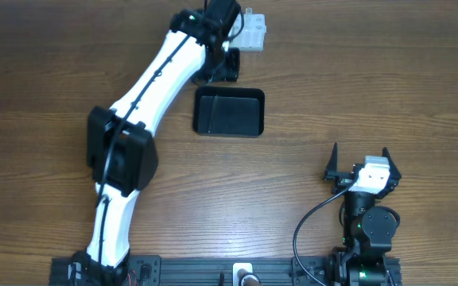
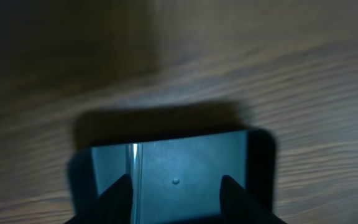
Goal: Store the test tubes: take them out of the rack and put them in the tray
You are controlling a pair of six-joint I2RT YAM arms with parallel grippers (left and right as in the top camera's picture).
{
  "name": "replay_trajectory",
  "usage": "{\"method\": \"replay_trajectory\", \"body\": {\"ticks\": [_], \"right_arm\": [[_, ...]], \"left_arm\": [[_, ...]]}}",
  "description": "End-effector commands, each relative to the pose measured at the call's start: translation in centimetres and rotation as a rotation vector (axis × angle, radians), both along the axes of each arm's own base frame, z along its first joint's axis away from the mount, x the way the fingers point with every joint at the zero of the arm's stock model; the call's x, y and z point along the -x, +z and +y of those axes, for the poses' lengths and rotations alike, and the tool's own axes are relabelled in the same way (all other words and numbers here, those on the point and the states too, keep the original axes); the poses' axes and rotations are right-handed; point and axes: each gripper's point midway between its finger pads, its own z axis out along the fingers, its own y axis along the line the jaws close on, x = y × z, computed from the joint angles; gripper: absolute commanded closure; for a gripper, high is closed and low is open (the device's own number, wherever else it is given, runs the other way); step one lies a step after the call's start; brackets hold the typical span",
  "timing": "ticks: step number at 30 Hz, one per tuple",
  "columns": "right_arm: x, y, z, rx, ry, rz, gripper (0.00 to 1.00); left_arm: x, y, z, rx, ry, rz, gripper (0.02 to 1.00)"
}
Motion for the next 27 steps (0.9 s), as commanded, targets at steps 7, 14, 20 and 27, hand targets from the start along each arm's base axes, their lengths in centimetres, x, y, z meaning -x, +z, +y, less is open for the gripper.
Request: {"method": "replay_trajectory", "body": {"ticks": [7, 14, 20, 27], "right_arm": [[0.0, -0.2, 0.2, -0.003, 0.011, 0.002, 0.009], [0.0, -0.2, 0.2, -0.003, 0.011, 0.002, 0.007], [0.0, -0.2, 0.2, -0.003, 0.011, 0.002, 0.007], [0.0, -0.2, 0.2, -0.003, 0.011, 0.002, 0.007]], "left_arm": [[-6.2, 8.9, 3.2, -0.057, 0.142, -0.399, 0.288], [-9.8, 6.9, 3.8, -0.05, 0.163, -0.455, 0.126], [-12.2, 3.7, 2.9, -0.067, 0.123, -0.486, 0.121], [-14.5, 2.5, 2.0, -0.055, 0.101, -0.56, 0.121]]}}
